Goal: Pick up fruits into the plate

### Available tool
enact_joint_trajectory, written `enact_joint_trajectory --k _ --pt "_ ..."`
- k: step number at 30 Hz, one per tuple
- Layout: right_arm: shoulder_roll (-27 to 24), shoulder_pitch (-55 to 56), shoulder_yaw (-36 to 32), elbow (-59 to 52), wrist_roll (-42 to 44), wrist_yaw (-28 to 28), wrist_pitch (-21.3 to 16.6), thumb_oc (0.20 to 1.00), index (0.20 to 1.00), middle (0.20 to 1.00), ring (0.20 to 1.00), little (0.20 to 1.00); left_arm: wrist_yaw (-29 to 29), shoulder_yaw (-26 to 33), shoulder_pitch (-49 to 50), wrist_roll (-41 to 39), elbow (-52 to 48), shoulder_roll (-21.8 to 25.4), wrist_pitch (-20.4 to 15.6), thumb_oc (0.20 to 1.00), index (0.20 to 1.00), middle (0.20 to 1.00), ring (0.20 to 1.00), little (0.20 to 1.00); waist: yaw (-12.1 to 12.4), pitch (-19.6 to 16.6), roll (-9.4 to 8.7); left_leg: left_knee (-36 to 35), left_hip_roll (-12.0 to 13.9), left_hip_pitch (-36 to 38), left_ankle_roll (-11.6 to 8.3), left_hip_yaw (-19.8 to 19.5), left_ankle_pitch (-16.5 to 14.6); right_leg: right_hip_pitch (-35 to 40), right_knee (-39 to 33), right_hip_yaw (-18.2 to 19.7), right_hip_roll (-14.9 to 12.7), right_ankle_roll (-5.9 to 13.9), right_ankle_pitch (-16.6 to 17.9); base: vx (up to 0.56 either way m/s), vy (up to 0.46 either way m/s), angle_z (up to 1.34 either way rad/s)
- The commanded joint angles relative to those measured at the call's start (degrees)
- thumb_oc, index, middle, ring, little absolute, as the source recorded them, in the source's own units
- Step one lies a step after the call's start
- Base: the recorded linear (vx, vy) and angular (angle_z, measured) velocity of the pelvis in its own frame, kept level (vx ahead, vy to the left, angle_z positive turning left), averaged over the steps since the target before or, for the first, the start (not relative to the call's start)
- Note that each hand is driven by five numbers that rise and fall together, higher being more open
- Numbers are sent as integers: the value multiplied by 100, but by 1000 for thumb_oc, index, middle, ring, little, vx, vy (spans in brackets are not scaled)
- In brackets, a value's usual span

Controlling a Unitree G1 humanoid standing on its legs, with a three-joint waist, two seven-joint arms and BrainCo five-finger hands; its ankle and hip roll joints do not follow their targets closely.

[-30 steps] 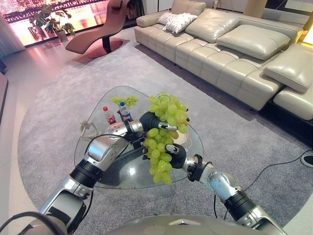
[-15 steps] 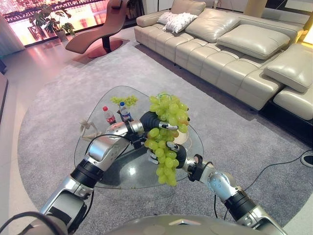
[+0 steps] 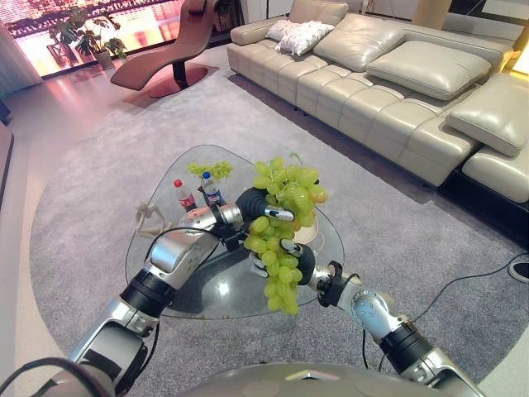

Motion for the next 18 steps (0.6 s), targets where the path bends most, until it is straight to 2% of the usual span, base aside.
enact_joint_trajectory --k 1,12,18 --pt "289 -25 -256 -566 69 346 -402 200 200 200 200 200 150 596 -16 -96 551 81 -152 1000 1000 1000 1000 1000 114 45 -266 199 62 186 93 538 -868 55 140 -36 -246 341 -446 0 0 0" --pt "-764 379 -1394 92 -1077 344 -680 200 200 200 200 200 563 1368 1261 395 936 488 -171 1000 1000 1000 1000 1000 205 278 -348 256 89 141 58 513 -847 28 198 -214 -260 316 -452 29 -6 2" --pt "-1433 319 -1866 535 -1976 -16 -932 200 200 200 200 200 844 1660 1707 644 1810 629 -246 1000 1000 1000 1000 1000 277 481 -396 396 114 -6 10 483 -843 -97 342 -298 -273 290 -496 37 -5 6"
